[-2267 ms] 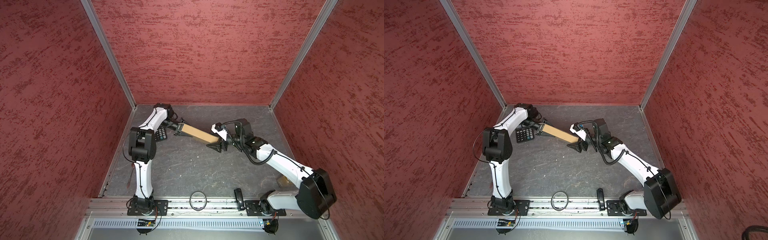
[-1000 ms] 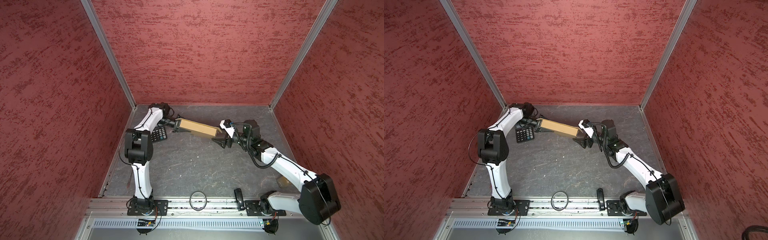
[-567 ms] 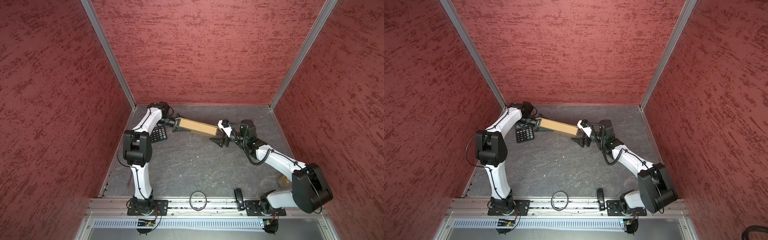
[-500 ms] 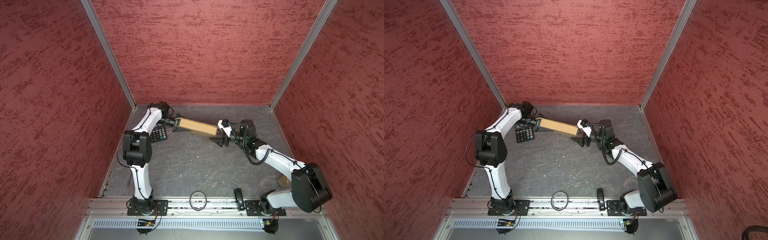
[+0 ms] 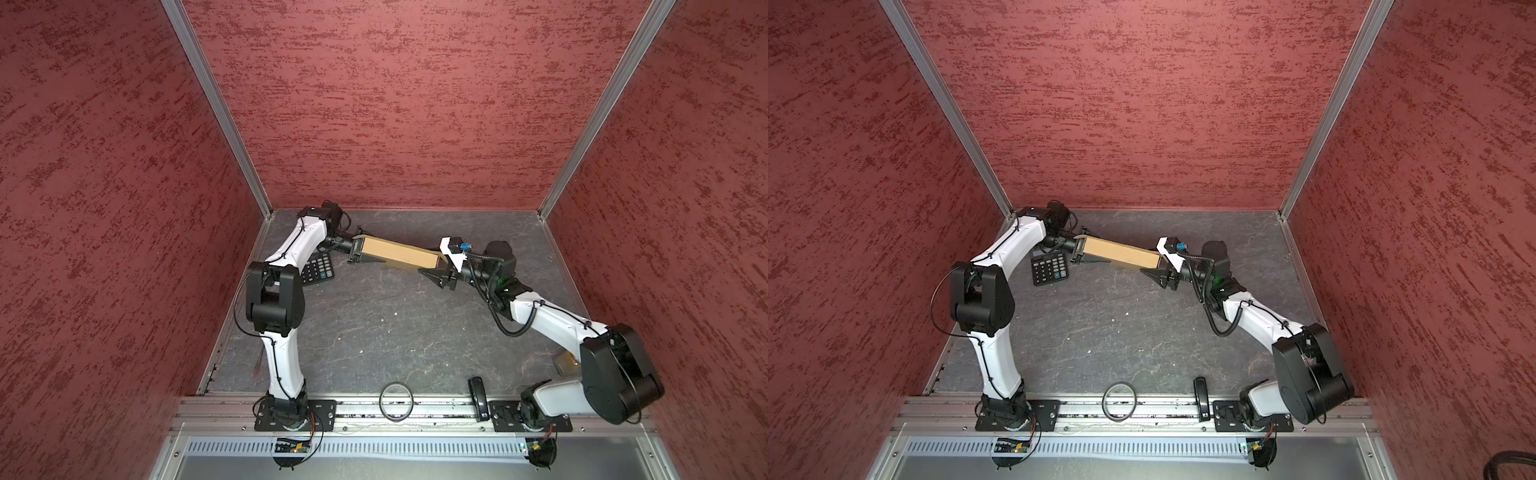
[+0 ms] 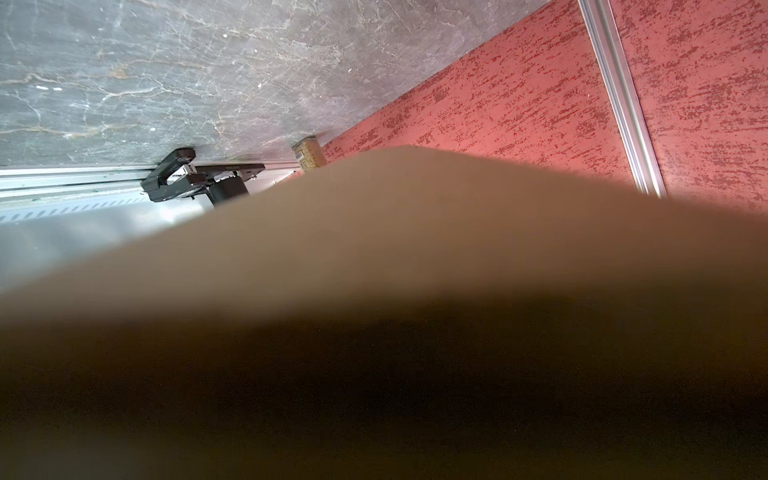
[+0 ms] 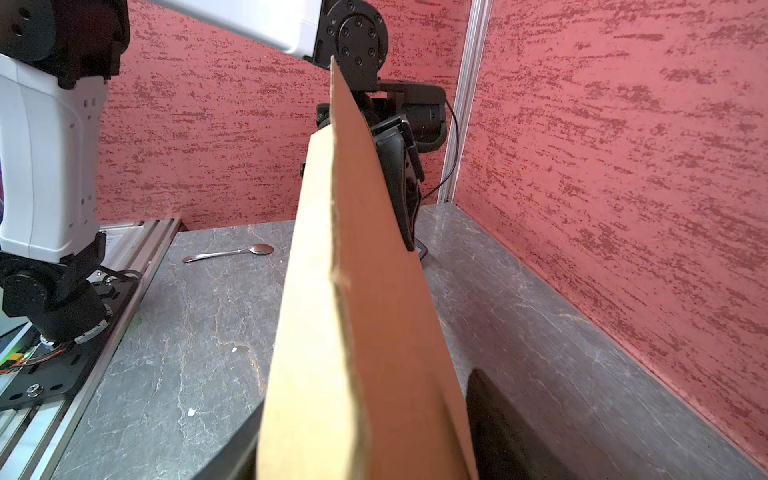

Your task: Fold the paper box

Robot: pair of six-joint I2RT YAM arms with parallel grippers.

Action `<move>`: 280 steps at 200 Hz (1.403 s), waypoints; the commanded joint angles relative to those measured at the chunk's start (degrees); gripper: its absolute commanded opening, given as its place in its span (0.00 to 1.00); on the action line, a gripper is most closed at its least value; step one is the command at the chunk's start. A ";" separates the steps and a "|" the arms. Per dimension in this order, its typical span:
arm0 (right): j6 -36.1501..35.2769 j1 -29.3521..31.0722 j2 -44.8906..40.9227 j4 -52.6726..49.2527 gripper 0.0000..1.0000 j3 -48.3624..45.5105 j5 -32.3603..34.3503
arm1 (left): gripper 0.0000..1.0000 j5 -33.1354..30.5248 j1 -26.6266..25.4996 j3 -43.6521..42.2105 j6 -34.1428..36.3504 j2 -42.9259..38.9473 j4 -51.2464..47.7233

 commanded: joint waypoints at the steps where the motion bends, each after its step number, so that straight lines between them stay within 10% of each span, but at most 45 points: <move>1: 1.77 -0.07 0.79 4.19 0.59 -0.96 -1.76 | 0.12 1.36 -0.81 -0.43 -1.95 -2.34 2.86; 126: 2.29 0.97 1.95 4.42 0.71 -0.21 -0.63 | 0.09 -0.95 -3.07 -2.97 -17.40 -3.65 20.31; 280: 1.54 1.34 4.20 3.26 0.49 0.83 1.92 | 0.10 -0.37 -4.15 -2.66 -19.51 -3.38 22.84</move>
